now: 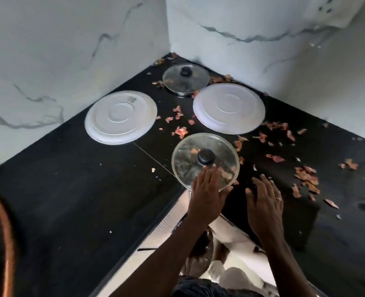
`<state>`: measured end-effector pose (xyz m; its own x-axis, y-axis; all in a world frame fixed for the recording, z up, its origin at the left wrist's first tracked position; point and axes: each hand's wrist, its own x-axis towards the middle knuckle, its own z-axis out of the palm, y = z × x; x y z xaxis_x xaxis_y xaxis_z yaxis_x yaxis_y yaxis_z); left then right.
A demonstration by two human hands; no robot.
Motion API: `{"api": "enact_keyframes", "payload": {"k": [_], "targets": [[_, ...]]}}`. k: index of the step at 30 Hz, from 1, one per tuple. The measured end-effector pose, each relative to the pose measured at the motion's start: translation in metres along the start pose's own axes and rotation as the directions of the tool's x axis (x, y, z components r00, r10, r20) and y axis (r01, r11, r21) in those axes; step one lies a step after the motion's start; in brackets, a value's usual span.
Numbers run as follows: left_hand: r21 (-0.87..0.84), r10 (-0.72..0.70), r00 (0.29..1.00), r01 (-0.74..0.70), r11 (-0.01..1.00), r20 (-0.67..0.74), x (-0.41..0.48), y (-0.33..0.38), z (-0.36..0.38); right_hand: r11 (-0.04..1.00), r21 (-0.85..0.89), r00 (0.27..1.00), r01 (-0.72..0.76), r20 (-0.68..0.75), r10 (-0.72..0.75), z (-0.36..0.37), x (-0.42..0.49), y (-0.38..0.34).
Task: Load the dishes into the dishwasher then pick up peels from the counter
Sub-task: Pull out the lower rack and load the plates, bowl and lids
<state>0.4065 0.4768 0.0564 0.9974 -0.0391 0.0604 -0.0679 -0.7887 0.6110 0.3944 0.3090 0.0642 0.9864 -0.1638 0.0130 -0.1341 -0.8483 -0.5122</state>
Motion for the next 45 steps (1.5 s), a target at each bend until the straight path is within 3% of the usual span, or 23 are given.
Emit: {"api": "enact_keyframes", "payload": {"k": [8, 13, 18, 24, 30, 36, 39, 45], "targets": [[-0.086, -0.116, 0.993, 0.115, 0.990, -0.015, 0.080, 0.016, -0.037, 0.996, 0.053, 0.998, 0.066, 0.015, -0.067, -0.016, 0.115, -0.008], [-0.108, -0.272, 0.962, 0.272, 0.956, 0.015, 0.153, 0.017, -0.040, 0.984, 0.002, 0.984, 0.177, 0.013, -0.177, -0.028, 0.199, -0.001], [-0.105, -0.430, 0.902, 0.431, 0.896, 0.033, 0.220, 0.008, -0.034, 0.956, -0.087, 0.955, 0.280, 0.123, -0.269, -0.027, 0.282, 0.003], [0.033, -0.518, 0.851, 0.517, 0.855, 0.085, 0.261, -0.009, -0.015, 0.899, -0.239, 0.912, 0.367, 0.282, -0.297, -0.004, 0.346, 0.000], [-0.019, -0.588, 0.808, 0.589, 0.808, 0.017, 0.295, -0.017, -0.010, 0.968, -0.194, 0.942, 0.157, 0.323, -0.088, 0.013, 0.393, 0.000], [-0.096, -0.724, 0.690, 0.721, 0.686, 0.010, 0.328, -0.013, -0.021, 0.994, -0.045, 0.960, -0.099, 0.260, 0.108, 0.017, 0.426, -0.003], [-0.233, -0.794, 0.608, 0.776, 0.586, 0.028, 0.337, -0.012, -0.027, 0.978, 0.071, 0.952, -0.197, 0.252, 0.174, 0.018, 0.432, -0.002], [-0.492, -0.843, 0.529, 0.762, 0.422, 0.097, 0.349, -0.042, -0.021, 0.914, 0.267, 0.937, -0.307, 0.254, 0.241, 0.016, 0.436, 0.001]]}}
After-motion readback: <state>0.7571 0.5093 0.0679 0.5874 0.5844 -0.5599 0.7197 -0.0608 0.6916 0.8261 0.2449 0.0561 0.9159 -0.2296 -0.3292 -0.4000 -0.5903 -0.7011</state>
